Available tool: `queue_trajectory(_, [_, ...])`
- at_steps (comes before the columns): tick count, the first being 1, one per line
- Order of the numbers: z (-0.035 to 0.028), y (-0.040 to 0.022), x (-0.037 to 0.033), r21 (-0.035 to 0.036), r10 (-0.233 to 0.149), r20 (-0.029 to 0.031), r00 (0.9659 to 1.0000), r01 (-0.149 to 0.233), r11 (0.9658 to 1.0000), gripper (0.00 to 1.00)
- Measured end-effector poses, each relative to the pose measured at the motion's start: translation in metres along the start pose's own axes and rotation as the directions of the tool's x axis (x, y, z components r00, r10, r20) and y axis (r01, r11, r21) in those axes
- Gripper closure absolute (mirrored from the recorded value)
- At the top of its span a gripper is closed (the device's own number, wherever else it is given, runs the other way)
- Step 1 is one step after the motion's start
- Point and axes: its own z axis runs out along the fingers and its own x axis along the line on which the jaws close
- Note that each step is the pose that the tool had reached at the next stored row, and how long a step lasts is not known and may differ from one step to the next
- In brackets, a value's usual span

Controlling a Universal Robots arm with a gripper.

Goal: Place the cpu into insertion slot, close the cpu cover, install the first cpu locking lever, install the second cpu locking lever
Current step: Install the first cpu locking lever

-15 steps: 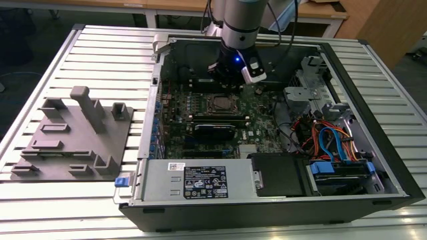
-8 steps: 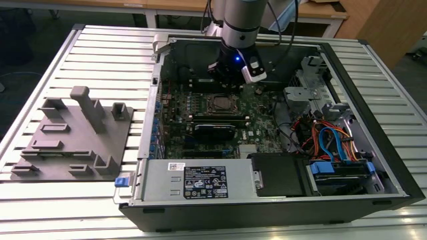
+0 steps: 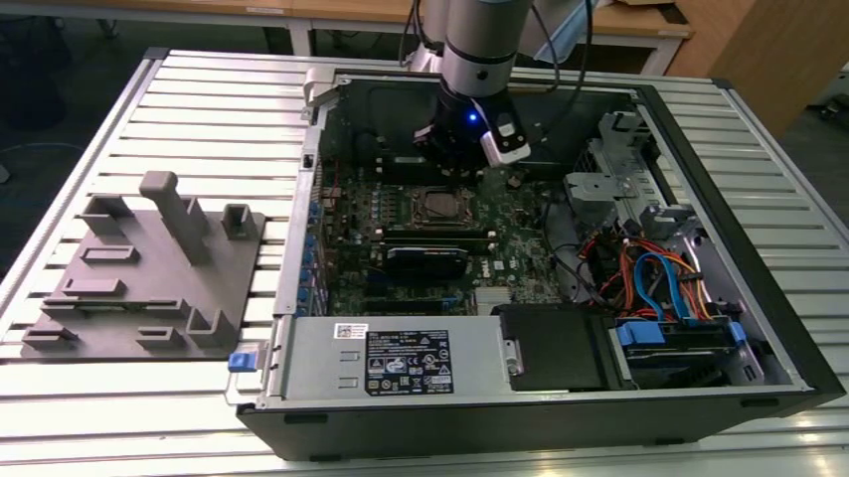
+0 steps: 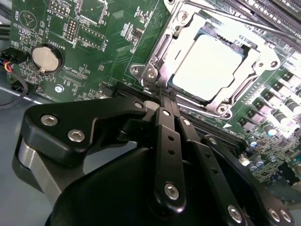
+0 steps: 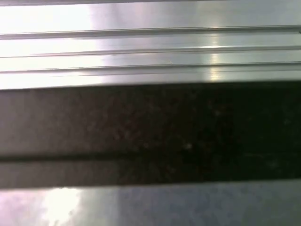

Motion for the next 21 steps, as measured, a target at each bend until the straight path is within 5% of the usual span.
queue_trajectory(7, [0.0019, -0.0002, -0.0002, 0.0113, 0.000, 0.0002, 1.0000, 0.000, 0.9999, 0.90])
queue_trajectory(18, [-0.0021, 0.0002, -0.0003, 0.0123, 0.000, 0.0008, 1.0000, 0.000, 0.9999, 0.90])
queue_trajectory(21, [-0.0010, 0.0001, -0.0003, 0.0342, 0.000, 0.0016, 1.0000, 0.000, 0.9994, 0.90])
